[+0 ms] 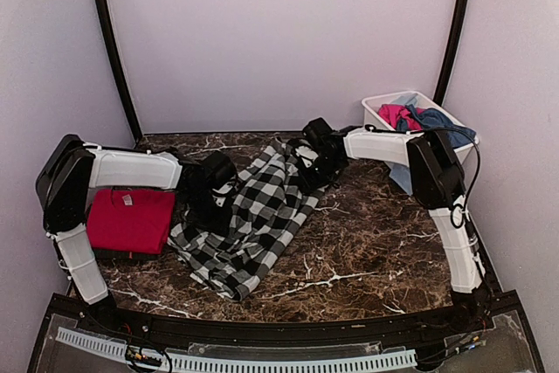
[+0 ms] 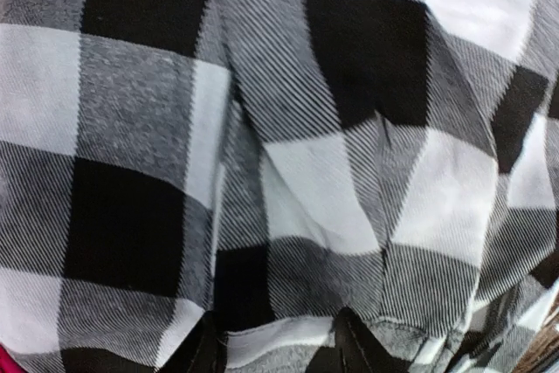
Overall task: Fold and stack the mixed laundry pile
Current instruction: Rotate the rectangle-folded shirt at the center of the board.
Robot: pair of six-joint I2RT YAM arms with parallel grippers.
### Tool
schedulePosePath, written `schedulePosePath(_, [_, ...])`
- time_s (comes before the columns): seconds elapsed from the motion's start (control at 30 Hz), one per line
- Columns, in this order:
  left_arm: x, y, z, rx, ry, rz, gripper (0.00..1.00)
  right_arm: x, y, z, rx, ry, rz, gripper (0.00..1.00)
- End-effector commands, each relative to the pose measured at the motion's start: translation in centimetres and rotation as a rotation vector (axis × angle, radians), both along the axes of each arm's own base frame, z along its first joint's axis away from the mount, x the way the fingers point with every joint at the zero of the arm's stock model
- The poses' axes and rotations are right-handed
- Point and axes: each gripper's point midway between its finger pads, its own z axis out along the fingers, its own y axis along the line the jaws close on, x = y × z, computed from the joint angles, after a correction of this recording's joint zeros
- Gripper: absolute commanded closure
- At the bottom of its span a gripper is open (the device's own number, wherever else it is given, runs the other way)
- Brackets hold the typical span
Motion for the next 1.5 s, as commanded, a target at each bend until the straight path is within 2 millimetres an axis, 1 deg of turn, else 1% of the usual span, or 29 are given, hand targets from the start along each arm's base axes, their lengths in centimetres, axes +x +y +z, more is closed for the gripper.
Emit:
schedulePosePath(0.0, [-2.7, -2.9, 3.6, -0.191, 0.004, 0.099, 0.55, 1.5, 0.0, 0.4, -0.051, -0.046, 0.054, 0.71])
schedulePosePath(0.03, [-2.5, -3.2, 4.3, -0.224, -0.013, 0.108, 0.55, 1.9, 0.1, 0.9, -0.053, -0.059, 0.050, 0.72])
schedulePosePath(0.07, [-2.2, -3.2, 5.8, -0.246, -0.053, 0.108, 0.55, 2.1, 0.0, 1.5, -0.056, -0.069, 0.045, 0.72])
schedulePosePath(0.13, [-0.5, -2.1, 7.8, -0.196, -0.174, 0.105, 0.59, 2.3, -0.1, 3.0, -0.060, -0.090, 0.038, 0.71])
schedulePosePath(0.17, [0.2, -1.9, 8.8, -0.176, -0.213, 0.072, 0.62, 2.3, -0.3, 3.9, -0.058, -0.105, 0.033, 0.70])
schedulePosePath(0.2, [0.9, -1.4, 9.1, -0.142, -0.244, 0.059, 0.63, 2.1, -0.5, 4.7, -0.056, -0.114, 0.031, 0.69])
schedulePosePath(0.23, [1.6, -1.1, 9.7, -0.114, -0.267, 0.020, 0.67, 2.0, -0.6, 5.8, -0.046, -0.128, 0.023, 0.69])
schedulePosePath(0.27, [2.7, -0.7, 10.0, -0.060, -0.303, -0.008, 0.69, 1.8, -0.9, 6.8, -0.037, -0.141, 0.010, 0.68])
schedulePosePath(0.3, [3.0, -0.2, 9.8, -0.018, -0.306, -0.025, 0.74, 1.4, -1.2, 7.6, -0.030, -0.148, -0.001, 0.68])
schedulePosePath(0.33, [4.0, 0.3, 9.8, 0.044, -0.334, -0.044, 0.75, 1.1, -1.5, 9.3, -0.010, -0.168, -0.012, 0.67])
schedulePosePath(0.37, [4.3, 0.9, 9.6, 0.083, -0.327, -0.049, 0.77, 0.7, -1.8, 9.9, 0.000, -0.168, -0.022, 0.67])
schedulePosePath(0.4, [5.1, 1.2, 9.3, 0.110, -0.320, -0.058, 0.79, -0.2, -1.9, 10.2, 0.016, -0.155, -0.025, 0.68])
schedulePosePath(0.43, [5.4, 1.2, 8.6, 0.120, -0.299, -0.068, 0.82, -0.8, -1.7, 10.7, 0.047, -0.150, -0.026, 0.69])
schedulePosePath(0.47, [6.0, 1.0, 8.6, 0.107, -0.308, -0.080, 0.84, -1.5, -1.4, 10.7, 0.070, -0.136, -0.023, 0.70])
schedulePosePath(0.5, [6.4, 0.8, 8.0, 0.106, -0.300, -0.089, 0.88, -2.2, -1.1, 10.6, 0.087, -0.117, -0.027, 0.75])
schedulePosePath(0.53, [7.0, 0.4, 7.9, 0.094, -0.312, -0.107, 0.92, -3.0, -0.7, 10.2, 0.099, -0.094, -0.024, 0.80])
schedulePosePath(0.57, [7.2, 0.3, 7.0, 0.101, -0.297, -0.118, 0.94, -3.7, -0.3, 9.7, 0.103, -0.072, -0.022, 0.83])
schedulePosePath(0.6, [7.5, 0.0, 6.8, 0.100, -0.297, -0.135, 0.97, -4.2, 0.1, 8.9, 0.103, -0.050, -0.024, 0.87])
schedulePosePath(0.63, [7.5, -0.2, 5.7, 0.107, -0.272, -0.145, 0.99, -4.8, 0.6, 8.1, 0.104, -0.031, -0.018, 0.93])
schedulePosePath(0.67, [7.7, -0.5, 5.4, 0.103, -0.271, -0.152, 1.00, -5.0, 1.0, 7.2, 0.102, -0.012, -0.019, 0.99])
schedulePosePath(0.7, [7.6, -0.7, 4.5, 0.101, -0.249, -0.160, 1.00, -5.2, 1.4, 6.4, 0.100, 0.004, -0.021, 1.00])
schedulePosePath(0.8, [7.4, -1.1, 2.9, 0.085, -0.223, -0.169, 1.00, -5.0, 2.1, 3.9, 0.086, 0.037, -0.036, 1.00])
schedulePosePath(0.83, [7.1, -1.0, 2.4, 0.089, -0.212, -0.171, 1.00, -4.8, 2.3, 3.7, 0.088, 0.042, -0.040, 1.00])
schedulePosePath(0.87, [7.0, -0.8, 1.9, 0.103, -0.199, -0.171, 1.00, -4.7, 2.4, 2.5, 0.073, 0.058, -0.045, 1.00])
schedulePosePath(1.0, [6.0, 0.1, 0.5, 0.151, -0.170, -0.175, 1.00, -4.5, 2.5, 0.5, 0.042, 0.084, -0.060, 1.00])
schedulePosePath(1.07, [5.1, 0.0, -0.1, 0.162, -0.154, -0.196, 1.00, -4.4, 2.2, -0.5, 0.016, 0.091, -0.070, 1.00])
schedulePosePath(1.23, [1.7, -1.2, -1.6, 0.160, -0.089, -0.241, 1.00, -3.4, 1.3, -2.0, 0.016, 0.113, -0.093, 1.00])
schedulePosePath(1.4, [-1.5, -3.2, -2.3, 0.115, -0.032, -0.247, 1.00, -1.8, 1.2, -2.6, 0.004, 0.093, -0.073, 1.00])
schedulePosePath(1.47, [-2.6, -4.7, -2.1, 0.079, -0.022, -0.242, 1.00, -1.0, 0.9, -3.3, -0.007, 0.090, -0.066, 1.00])
